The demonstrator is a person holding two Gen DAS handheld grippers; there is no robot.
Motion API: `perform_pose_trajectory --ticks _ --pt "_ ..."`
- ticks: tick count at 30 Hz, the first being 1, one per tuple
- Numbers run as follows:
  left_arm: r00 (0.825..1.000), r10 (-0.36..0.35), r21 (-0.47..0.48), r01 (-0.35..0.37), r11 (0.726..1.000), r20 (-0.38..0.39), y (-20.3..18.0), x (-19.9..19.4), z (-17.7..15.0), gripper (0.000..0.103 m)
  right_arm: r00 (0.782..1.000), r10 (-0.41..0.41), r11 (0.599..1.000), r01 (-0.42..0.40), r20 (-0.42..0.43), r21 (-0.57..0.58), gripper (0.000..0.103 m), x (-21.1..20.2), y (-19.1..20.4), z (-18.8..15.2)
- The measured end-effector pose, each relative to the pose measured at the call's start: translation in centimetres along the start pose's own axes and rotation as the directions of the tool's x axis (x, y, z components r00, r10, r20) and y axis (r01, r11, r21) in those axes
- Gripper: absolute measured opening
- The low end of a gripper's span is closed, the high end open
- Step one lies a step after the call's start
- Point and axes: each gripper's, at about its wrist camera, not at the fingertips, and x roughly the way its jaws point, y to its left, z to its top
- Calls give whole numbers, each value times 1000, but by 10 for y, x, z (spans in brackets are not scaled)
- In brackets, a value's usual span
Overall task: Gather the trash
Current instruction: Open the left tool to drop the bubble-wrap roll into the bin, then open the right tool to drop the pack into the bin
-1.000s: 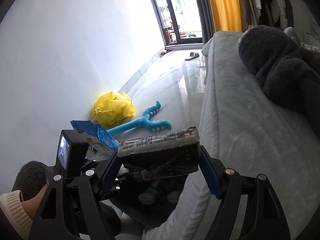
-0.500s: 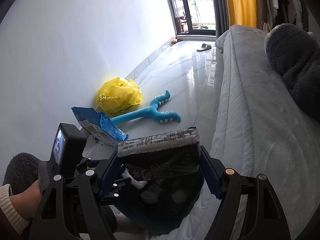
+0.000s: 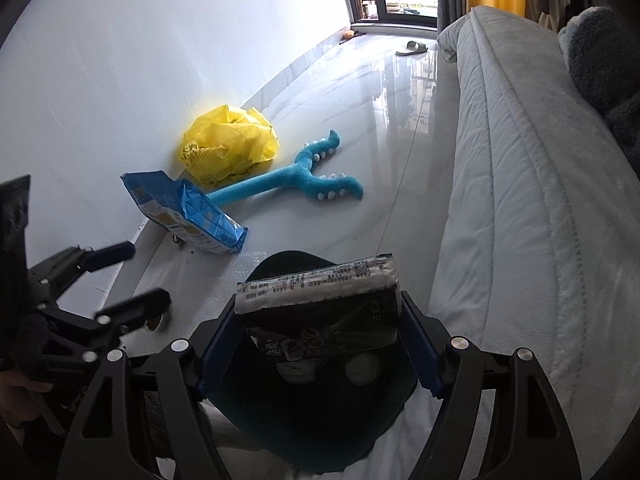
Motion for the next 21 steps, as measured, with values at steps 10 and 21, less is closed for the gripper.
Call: perform_pose_trajectory --ticks 10,21 --pt "992 -10 -41 15 999 124 9 -38 16 99 994 -31 999 28 -100 -30 76 23 7 -12" --pt "953 -11 51 -5 999 303 -20 -96 25 99 992 -48 998 44 -120 -36 80 17 15 -20"
